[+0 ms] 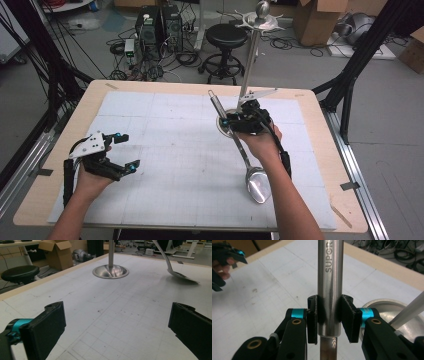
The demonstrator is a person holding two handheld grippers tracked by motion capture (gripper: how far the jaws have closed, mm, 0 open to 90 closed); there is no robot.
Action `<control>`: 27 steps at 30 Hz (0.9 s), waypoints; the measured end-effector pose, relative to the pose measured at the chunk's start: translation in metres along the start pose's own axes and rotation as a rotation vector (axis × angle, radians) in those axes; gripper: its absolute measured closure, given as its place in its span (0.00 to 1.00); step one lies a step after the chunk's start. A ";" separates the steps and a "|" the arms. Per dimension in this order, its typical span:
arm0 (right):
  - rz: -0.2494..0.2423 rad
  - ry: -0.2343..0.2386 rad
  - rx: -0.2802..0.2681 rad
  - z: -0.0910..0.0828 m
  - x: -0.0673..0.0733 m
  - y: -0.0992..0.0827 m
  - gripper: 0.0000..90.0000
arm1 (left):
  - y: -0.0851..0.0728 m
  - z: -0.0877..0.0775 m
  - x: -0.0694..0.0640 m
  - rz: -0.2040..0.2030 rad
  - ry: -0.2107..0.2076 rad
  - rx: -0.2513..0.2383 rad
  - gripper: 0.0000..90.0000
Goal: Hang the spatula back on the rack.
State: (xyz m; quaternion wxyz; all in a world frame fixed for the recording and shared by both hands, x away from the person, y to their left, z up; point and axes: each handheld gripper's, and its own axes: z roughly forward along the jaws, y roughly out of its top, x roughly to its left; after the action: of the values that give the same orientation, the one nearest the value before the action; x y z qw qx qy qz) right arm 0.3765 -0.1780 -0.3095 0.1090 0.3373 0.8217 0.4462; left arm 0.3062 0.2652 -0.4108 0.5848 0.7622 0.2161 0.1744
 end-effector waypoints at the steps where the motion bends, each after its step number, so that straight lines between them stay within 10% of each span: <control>1: -0.002 0.006 -0.016 -0.004 0.000 0.000 0.77 | 0.000 0.000 0.000 0.000 0.000 -0.001 0.02; 27: -0.041 0.000 -0.302 -0.080 -0.007 0.010 0.77 | 0.000 0.000 0.000 0.000 0.000 0.002 0.02</control>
State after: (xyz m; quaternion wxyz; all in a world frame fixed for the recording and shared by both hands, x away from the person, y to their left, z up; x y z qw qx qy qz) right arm 0.3474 -0.2316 -0.2557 0.1676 0.3000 0.7519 0.5626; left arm 0.3062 0.2652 -0.4110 0.5840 0.7627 0.2164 0.1744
